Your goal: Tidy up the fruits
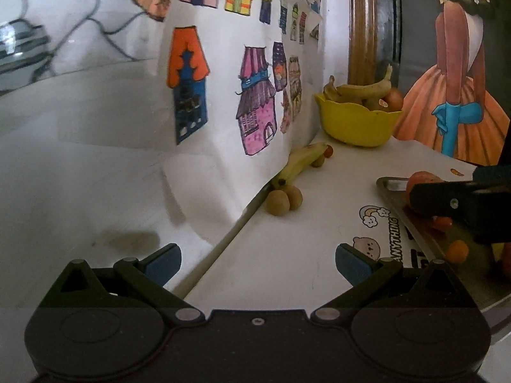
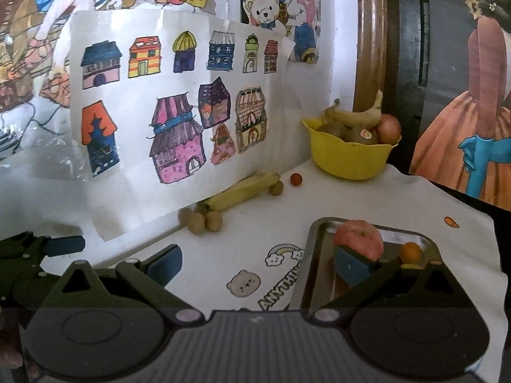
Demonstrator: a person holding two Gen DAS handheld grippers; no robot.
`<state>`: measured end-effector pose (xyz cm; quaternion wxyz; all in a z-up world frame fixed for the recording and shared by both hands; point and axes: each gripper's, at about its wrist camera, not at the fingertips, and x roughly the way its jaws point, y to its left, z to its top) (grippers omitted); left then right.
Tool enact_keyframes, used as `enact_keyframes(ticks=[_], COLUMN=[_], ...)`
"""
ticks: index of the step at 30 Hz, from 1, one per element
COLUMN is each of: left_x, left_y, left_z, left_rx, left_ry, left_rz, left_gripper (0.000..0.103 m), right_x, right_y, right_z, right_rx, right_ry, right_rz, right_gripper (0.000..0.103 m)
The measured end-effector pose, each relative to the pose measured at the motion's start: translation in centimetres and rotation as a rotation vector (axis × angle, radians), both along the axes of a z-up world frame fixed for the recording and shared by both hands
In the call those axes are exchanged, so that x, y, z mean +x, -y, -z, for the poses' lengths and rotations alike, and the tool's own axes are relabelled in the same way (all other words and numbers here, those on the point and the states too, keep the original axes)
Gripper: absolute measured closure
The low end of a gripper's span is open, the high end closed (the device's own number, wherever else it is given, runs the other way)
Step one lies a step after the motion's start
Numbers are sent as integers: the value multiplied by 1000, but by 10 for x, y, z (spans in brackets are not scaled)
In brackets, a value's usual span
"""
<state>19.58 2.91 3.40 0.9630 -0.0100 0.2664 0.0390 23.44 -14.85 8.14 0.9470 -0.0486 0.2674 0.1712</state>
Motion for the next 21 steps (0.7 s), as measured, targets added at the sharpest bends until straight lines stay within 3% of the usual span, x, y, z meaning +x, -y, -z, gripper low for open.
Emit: enact_keyframes(ticks=[5,9,18,21], left_x=[18,32,69,82], left_y=[13,23,47,52], left_z=[3,6,10,14], left_rx=[46,72,144,172], left_ry=[-6,-4,-33,-50], left_rz=[42,87,108,91], left_gripper=[1,1,1,1], right_x=[24,48,117,147], right_y=[1,10,13,11], right_z=[7,14,24,26], right_rx=[-4,74,83,104], right_ry=[-11,-3,-90,-156], right_rz=[-29,-102,-171,-163], right_gripper=[0,0,0,0])
